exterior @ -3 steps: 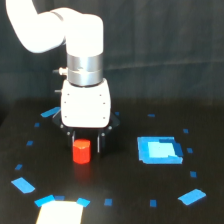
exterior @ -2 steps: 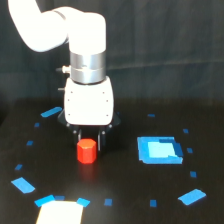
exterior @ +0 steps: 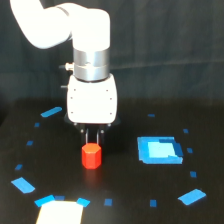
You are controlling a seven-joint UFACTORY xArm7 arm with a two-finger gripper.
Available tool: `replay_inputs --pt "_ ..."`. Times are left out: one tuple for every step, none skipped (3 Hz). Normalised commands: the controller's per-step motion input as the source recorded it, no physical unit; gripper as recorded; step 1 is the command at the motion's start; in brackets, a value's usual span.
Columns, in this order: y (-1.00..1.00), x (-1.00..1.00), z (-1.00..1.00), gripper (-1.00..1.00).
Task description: Pick up the red object from the table
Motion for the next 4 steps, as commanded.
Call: replay_inputs --pt "-0.01 0.17 0.08 1.00" --pt "0.54 -0.45 -0.30 1.00" --pt "0.17 -0.49 -0.08 0.91" --pt "-0.32 -0.24 -0.34 1.00"
